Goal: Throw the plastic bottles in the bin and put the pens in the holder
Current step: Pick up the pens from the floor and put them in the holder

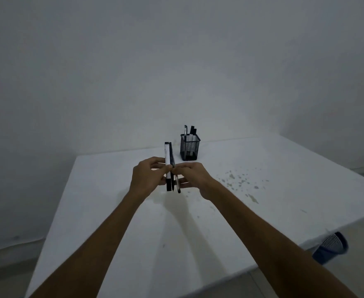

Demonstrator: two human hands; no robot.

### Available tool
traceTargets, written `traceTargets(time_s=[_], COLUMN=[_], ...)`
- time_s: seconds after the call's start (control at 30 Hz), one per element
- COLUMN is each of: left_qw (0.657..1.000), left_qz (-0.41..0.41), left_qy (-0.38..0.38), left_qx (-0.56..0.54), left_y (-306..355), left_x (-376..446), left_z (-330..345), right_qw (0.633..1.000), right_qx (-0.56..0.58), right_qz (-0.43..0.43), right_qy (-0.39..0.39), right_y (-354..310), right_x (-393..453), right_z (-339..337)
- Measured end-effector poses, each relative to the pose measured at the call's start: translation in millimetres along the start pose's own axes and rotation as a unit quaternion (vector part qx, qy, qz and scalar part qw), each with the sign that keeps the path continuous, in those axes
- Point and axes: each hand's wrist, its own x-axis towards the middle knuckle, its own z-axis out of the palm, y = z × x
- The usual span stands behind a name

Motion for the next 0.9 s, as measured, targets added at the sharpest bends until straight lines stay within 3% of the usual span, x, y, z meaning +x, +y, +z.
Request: traceTargets(time_s=[0.37, 0.5, 0.9], left_qw=[1.000, 0.994, 0.979], left_qz=[-0.006, 0.048, 0.068], left_qy=[-0.017, 0.015, 0.047], left_qx=[0.022, 0.096, 0.187], left_y=[31.3, 37.8, 24.1], left_x=[145.5, 188.1, 256.1], left_z=[57.5, 78.3, 111.3], right_qw=[0.997, 0.993, 0.983], right_qx=[-0.057, -0.102, -0.162], right_qz=[-0.013, -0.025, -0.050], right_qy=[0.044, 0.057, 0.064], right_y=[-38.0, -51.5, -52.1], right_x=[130.8, 170.5, 242.6], right_z=[-70.8, -96.1, -128.8])
